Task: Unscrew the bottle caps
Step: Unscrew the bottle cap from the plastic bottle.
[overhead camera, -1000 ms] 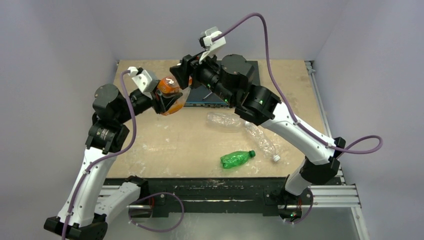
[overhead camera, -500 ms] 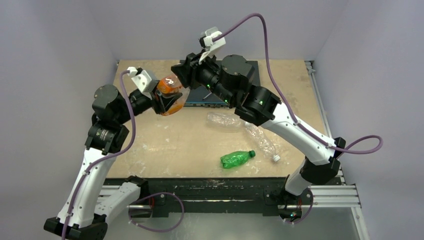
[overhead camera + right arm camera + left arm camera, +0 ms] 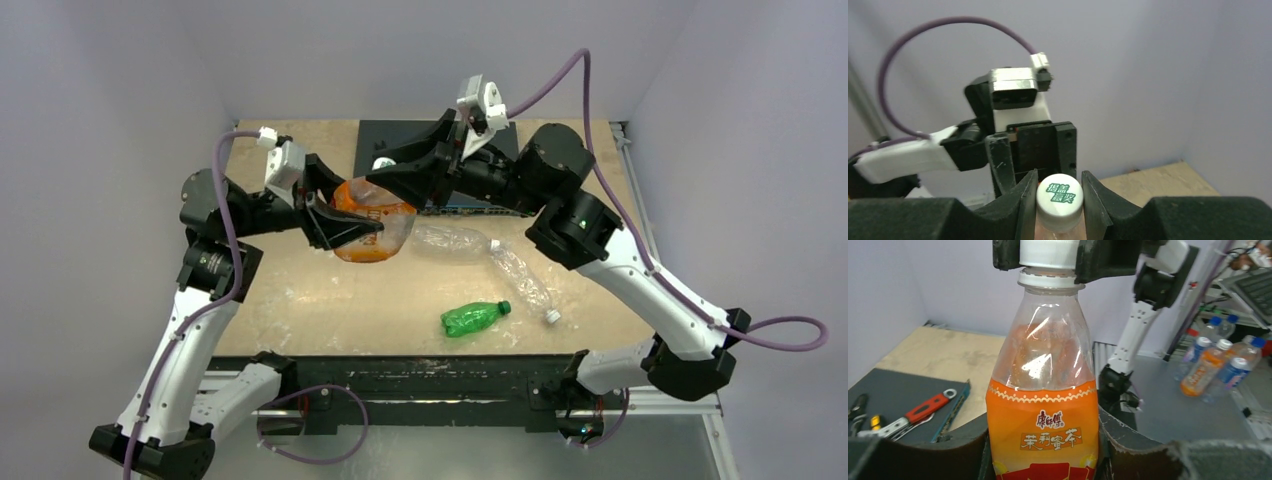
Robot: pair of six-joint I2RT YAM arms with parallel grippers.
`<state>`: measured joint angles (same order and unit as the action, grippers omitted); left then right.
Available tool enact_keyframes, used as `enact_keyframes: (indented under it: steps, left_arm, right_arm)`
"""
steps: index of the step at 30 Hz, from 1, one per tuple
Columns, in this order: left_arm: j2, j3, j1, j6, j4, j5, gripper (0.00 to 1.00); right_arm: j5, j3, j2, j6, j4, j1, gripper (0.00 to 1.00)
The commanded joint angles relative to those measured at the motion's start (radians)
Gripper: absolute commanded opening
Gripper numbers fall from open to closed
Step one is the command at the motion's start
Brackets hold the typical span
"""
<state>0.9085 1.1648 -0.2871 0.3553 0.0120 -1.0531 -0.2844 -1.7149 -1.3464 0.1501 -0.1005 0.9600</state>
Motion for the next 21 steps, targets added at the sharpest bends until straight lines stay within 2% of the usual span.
enact_keyframes:
  steps: [1, 3, 8, 11, 14, 15, 16, 17, 18, 19, 21]
  left_arm:
    - [0.022, 0.039, 0.011, 0.315, -0.240, -0.151, 0.00]
    - [0.028, 0.036, 0.011, 0.382, -0.294, -0.159, 0.00]
    - [0.031, 0.037, 0.011, 0.422, -0.326, -0.139, 0.00]
    - [0.038, 0.035, 0.011, 0.440, -0.348, -0.142, 0.00]
    - [0.035, 0.035, 0.011, 0.404, -0.310, -0.148, 0.00]
    - [0.034, 0.036, 0.011, 0.383, -0.290, -0.146, 0.00]
    - [0.031, 0.038, 0.011, 0.359, -0.260, -0.140, 0.00]
    - [0.029, 0.042, 0.011, 0.319, -0.219, -0.126, 0.00]
    - [0.027, 0.053, 0.011, 0.246, -0.157, -0.108, 0.00]
    - [0.025, 0.065, 0.011, 0.183, -0.093, -0.082, 0.00]
    - [0.017, 0.076, 0.011, 0.066, 0.017, -0.014, 0.00]
  right_arm:
    - [-0.437, -0.006, 0.048, 0.039, 0.135, -0.052, 0.00]
    - [-0.560, -0.020, 0.029, 0.055, 0.137, -0.063, 0.00]
    - [-0.735, 0.006, 0.009, 0.071, 0.173, -0.078, 0.00]
    - [-0.742, -0.007, -0.007, 0.071, 0.152, -0.090, 0.00]
    - [-0.670, -0.029, -0.009, 0.037, 0.095, -0.095, 0.00]
    - [-0.622, -0.038, -0.010, 0.025, 0.064, -0.095, 0.11]
    - [-0.552, -0.046, -0.007, 0.021, 0.045, -0.095, 0.31]
    - [-0.478, -0.045, -0.001, 0.022, 0.037, -0.095, 0.55]
    - [-0.369, -0.046, 0.004, 0.027, 0.028, -0.095, 0.83]
    - [-0.260, -0.053, 0.005, 0.033, 0.019, -0.093, 0.97]
    - [-0.088, -0.062, 0.005, 0.063, 0.019, -0.093, 0.99]
